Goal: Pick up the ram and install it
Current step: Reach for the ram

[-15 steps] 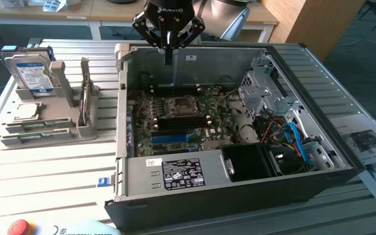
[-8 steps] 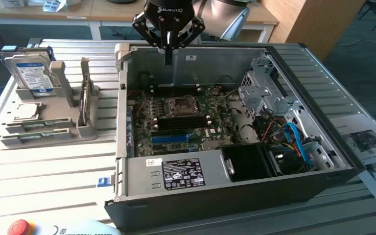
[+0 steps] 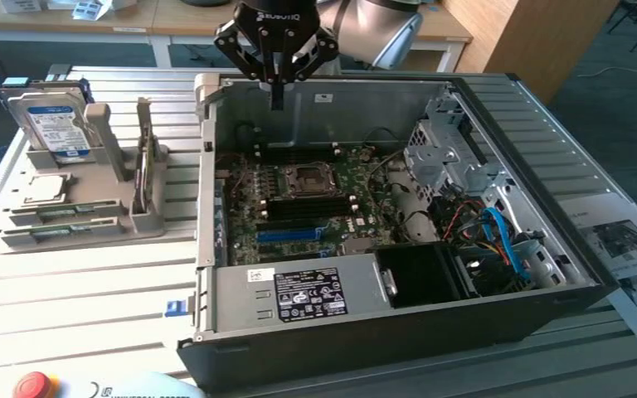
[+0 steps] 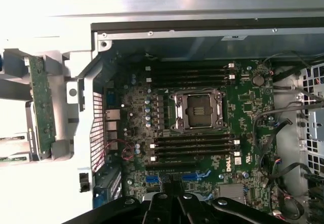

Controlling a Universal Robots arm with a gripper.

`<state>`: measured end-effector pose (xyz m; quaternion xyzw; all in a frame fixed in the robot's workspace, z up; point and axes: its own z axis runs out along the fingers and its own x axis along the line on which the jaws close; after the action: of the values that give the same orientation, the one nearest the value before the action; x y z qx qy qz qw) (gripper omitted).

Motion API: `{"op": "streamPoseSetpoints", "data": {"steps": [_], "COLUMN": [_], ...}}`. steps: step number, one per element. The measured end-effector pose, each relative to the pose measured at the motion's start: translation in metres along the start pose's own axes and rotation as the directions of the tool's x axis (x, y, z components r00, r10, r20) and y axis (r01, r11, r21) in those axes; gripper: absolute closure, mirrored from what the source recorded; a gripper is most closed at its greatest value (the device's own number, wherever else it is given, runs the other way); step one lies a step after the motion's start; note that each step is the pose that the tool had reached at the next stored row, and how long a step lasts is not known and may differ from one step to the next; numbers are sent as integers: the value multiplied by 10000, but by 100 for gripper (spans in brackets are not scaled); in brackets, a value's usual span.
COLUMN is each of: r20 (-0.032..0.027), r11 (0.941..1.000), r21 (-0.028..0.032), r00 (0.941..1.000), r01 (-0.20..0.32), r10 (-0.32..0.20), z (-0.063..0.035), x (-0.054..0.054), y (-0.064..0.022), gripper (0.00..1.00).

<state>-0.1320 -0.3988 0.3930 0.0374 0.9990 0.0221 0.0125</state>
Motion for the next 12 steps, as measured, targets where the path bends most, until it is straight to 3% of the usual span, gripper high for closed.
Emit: {"op": "streamPoseSetpoints", "data": {"steps": [12], "r20": [1], "r11": [10000], "r21": [2], "r00": [10000], "r01": [-28], "r10": [28], "z": [-4], "x": [429], "y": [-33], "gripper": [90]}}
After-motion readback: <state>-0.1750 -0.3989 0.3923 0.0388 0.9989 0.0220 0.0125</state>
